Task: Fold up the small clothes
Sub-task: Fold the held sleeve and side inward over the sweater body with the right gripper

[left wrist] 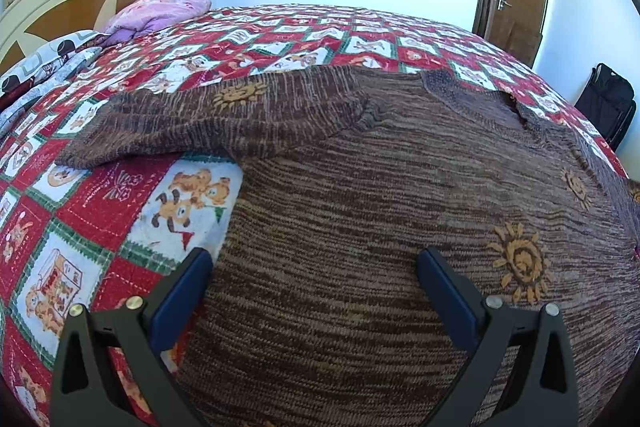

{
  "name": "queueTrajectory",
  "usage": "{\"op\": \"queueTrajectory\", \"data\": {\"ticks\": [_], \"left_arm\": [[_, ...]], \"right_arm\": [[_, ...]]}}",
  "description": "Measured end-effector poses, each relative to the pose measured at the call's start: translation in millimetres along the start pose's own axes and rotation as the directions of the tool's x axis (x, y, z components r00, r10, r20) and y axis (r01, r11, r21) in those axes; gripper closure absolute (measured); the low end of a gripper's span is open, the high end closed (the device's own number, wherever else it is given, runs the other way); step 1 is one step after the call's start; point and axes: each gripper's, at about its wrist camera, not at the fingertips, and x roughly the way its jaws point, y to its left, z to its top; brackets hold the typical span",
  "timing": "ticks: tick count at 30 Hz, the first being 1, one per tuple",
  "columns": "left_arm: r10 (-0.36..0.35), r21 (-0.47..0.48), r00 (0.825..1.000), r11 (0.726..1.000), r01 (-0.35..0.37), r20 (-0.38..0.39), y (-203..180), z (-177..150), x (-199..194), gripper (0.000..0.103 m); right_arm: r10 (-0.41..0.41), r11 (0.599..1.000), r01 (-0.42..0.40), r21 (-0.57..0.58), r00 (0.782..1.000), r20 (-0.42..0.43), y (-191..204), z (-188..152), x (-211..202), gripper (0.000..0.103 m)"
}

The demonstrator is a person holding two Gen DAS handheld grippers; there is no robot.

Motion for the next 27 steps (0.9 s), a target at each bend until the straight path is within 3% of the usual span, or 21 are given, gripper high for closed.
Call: {"op": "queueTrajectory", "data": {"ticks": [4,9,12,15,20,21,22,23,24,25,27], "left_arm": [[-0.002,-0.002,1.0,1.0,0.002,0.001,0,0,0,0.0],[-0.005,-0.004,1.0,1.0,0.005,0.004,-1,1,1,0.0],[-0.007,-0.005,1.0,1.0,0.007,0.005,-1,1,1,0.0],[-0.01,-0.008,1.0,1.0,0.011,0.008,-1,1,1,0.0],[-0.018,-0.013,1.0,1.0,0.018,0.015,2,0,0,0.0],[-0.019,-0.013,1.0,1.0,0.019,0.016,2,0,0,0.0],[-0.019,-0.013,1.0,1.0,0.019,0.015,2,0,0,0.0],[-0.018,-0.013,1.0,1.0,0.018,0.015,2,0,0,0.0],[-0.018,-0.013,1.0,1.0,0.019,0.015,2,0,0,0.0],[-0.019,-0.013,1.0,1.0,0.019,0.015,2,0,0,0.0],[-0.019,-0.013,1.0,1.0,0.019,0.015,2,0,0,0.0]], "right_arm": [[0.132,0.984,-0.131,-0.117,0.991,-0.006,84,-9,-33,0.094],[0.279,0.929,-0.29,-0.231,0.957,-0.076,199,-50,-38,0.094],[0.314,0.888,-0.333,-0.319,0.943,-0.11,270,-91,-26,0.095],[0.295,0.867,-0.327,-0.377,0.945,-0.143,318,-128,-3,0.095],[0.26,0.845,-0.312,-0.434,0.95,-0.176,351,-168,33,0.094],[0.254,0.845,-0.314,-0.434,0.948,-0.192,352,-173,39,0.089],[0.264,0.84,-0.336,-0.427,0.939,-0.22,351,-174,44,0.077],[0.298,0.829,-0.384,-0.407,0.918,-0.26,349,-174,46,0.066],[0.358,0.81,-0.45,-0.376,0.888,-0.289,345,-173,45,0.044],[0.4,0.799,-0.488,-0.351,0.868,-0.294,341,-170,42,0.034],[0.486,0.782,-0.553,-0.288,0.83,-0.275,327,-157,32,0.033]]}}
